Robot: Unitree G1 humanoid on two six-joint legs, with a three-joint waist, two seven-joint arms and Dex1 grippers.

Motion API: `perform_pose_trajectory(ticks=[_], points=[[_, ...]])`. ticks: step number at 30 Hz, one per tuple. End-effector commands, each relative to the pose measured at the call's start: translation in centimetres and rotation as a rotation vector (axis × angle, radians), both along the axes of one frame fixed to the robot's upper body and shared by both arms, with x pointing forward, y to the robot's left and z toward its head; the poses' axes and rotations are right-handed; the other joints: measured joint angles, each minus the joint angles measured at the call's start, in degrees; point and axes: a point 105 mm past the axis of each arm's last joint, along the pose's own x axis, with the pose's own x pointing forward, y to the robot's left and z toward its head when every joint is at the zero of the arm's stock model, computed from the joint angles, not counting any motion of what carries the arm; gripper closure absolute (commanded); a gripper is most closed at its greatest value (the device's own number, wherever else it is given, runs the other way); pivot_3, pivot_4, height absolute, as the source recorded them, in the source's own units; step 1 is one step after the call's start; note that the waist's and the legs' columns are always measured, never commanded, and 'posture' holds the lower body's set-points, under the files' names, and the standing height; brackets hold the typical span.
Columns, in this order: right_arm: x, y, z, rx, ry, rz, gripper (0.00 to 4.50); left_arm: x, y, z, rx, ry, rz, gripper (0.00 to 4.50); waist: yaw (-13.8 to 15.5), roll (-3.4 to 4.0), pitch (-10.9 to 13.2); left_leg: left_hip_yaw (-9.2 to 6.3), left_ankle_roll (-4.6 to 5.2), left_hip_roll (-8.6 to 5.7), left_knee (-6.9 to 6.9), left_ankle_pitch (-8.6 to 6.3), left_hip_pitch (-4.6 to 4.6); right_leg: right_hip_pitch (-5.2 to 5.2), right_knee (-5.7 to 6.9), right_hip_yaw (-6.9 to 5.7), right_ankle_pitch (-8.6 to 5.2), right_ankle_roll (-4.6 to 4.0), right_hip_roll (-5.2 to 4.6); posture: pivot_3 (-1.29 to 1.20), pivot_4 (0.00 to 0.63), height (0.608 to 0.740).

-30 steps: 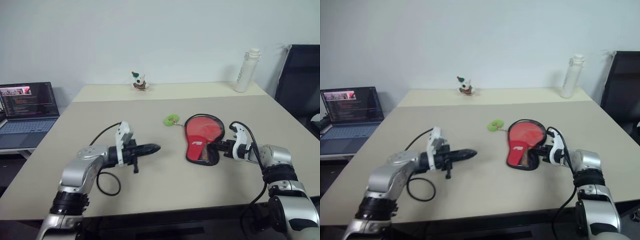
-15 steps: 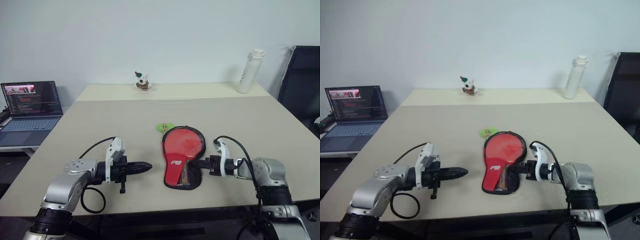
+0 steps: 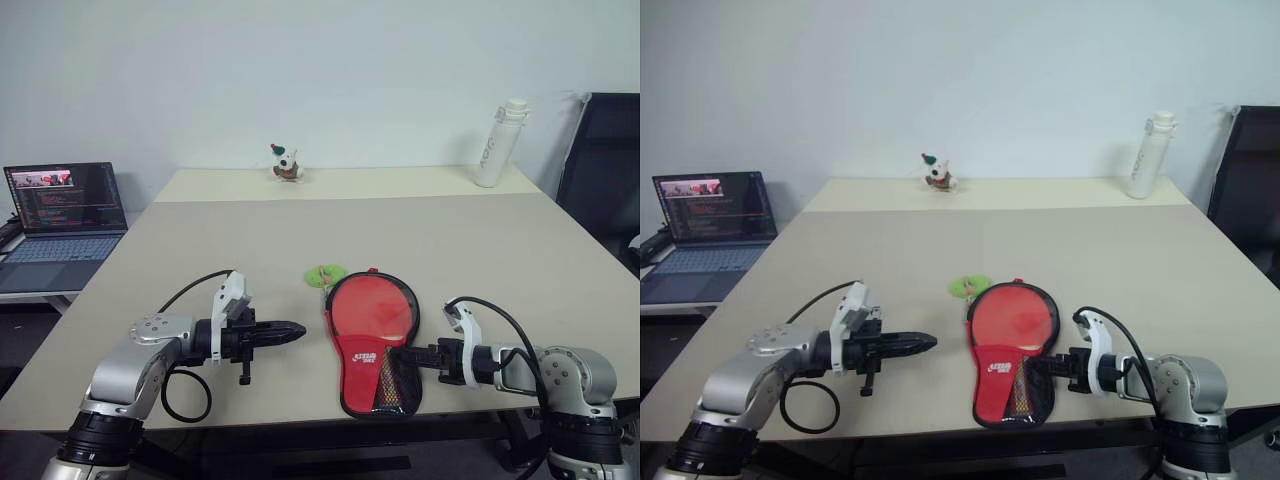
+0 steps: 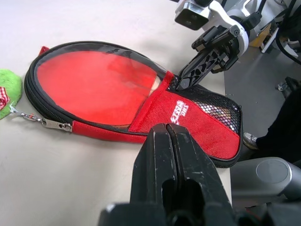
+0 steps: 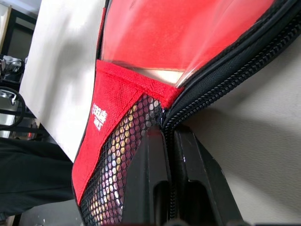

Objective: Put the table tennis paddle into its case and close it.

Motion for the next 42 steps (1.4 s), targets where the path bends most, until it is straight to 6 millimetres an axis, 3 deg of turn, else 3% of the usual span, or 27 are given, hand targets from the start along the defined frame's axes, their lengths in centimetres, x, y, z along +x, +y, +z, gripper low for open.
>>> perform_pose_trajectory(ticks=[1,3,4,8,13,16,21,25,32,37,40,42], points=[[0.5,-0.4,0.5,-0.007,-0.028,-0.025,4.45,0.2,-0.1,0.6,-0.002,-0.036,-0.009,4.50,0.0,0.00,0.0,0.00,0.00,0.00,0.00,0.00,0.00,0.00,0.00,0.00,0.00,0.00,0.00,0.00,0.150,0.740],[1.2,-1.2,0.1,-0.041,-0.021,-0.097,4.45,0.3,0.0,0.6,-0.001,-0.039,0.000,4.50,0.0,0.00,0.0,0.00,0.00,0.01,0.01,0.00,0.00,0.00,0.00,0.01,0.00,0.00,0.00,0.00,0.150,0.740],[1.5,-1.9,-0.1,-0.072,-0.020,-0.141,3.96,0.4,0.0,0.6,-0.002,-0.041,0.006,4.50,0.0,0.00,0.0,0.00,0.00,0.01,0.01,0.00,0.00,0.00,0.00,0.01,0.00,0.00,0.00,0.00,0.150,0.740],[1.5,-3.8,0.5,-0.138,-0.049,-0.198,2.78,0.4,0.4,0.4,-0.002,-0.041,0.026,4.50,0.3,-0.01,0.0,0.00,0.00,0.02,0.04,0.00,0.04,0.06,0.00,0.02,-0.01,0.10,-0.01,0.00,0.150,0.740],[-0.4,-4.3,1.7,-0.180,-0.082,-0.145,1.08,0.4,0.6,0.2,-0.003,-0.042,0.045,4.50,1.3,-0.03,0.0,0.00,0.01,0.04,0.07,0.01,-0.01,0.07,-0.11,0.04,0.03,0.22,-0.04,0.00,0.150,0.740],[-1.1,-4.3,3.6,-0.198,-0.176,-0.072,0.03,0.9,0.9,0.3,-0.006,-0.053,0.075,4.50,1.2,-0.03,0.0,0.00,0.01,0.04,0.04,0.01,-0.06,0.06,-0.22,0.03,0.03,0.21,-0.04,0.00,0.150,0.740],[0.0,-2.6,7.6,-0.232,-0.454,0.067,0.03,3.7,1.5,1.2,-0.027,-0.089,0.197,4.50,0.9,-0.05,0.0,0.06,0.01,-0.02,0.04,0.01,-0.04,0.06,-0.26,0.00,0.05,0.26,0.01,0.00,0.150,0.740],[1.9,-0.2,8.9,-0.233,-0.623,0.110,0.03,4.8,1.1,2.1,-0.036,-0.107,0.212,4.50,0.6,-0.10,0.0,0.04,0.01,0.06,0.02,0.01,0.00,0.04,-0.25,-0.02,0.11,0.25,0.25,0.00,0.150,0.740],[5.3,3.0,5.5,-0.267,-0.691,0.105,0.03,6.2,0.8,2.8,-0.038,-0.116,0.248,4.50,0.8,-0.11,0.0,0.05,0.00,0.04,-0.01,0.00,-0.10,-0.01,-0.34,0.00,0.18,0.13,0.16,0.00,0.150,0.740],[6.0,4.1,3.2,-0.273,-0.654,0.102,0.03,6.9,0.5,3.0,-0.047,-0.106,0.267,4.50,0.8,-0.11,0.0,0.06,0.00,-0.01,0.01,0.00,-0.12,-0.02,-0.34,0.03,0.28,-0.02,0.03,0.00,0.150,0.740],[6.0,4.4,2.3,-0.274,-0.632,0.095,0.00,8.6,0.5,3.1,-0.023,-0.156,0.330,3.87,0.9,-0.11,0.0,0.05,0.00,-0.04,0.01,0.01,-0.10,-0.01,-0.31,0.01,0.28,-0.01,0.04,0.00,0.150,0.740],[5.9,4.7,1.8,-0.269,-0.619,0.094,0.00,9.8,0.2,3.1,-0.007,-0.180,0.365,3.21,0.9,-0.11,0.0,0.02,0.00,-0.06,0.02,0.01,-0.09,-0.01,-0.29,-0.03,0.28,-0.01,0.06,0.00,0.150,0.740]])
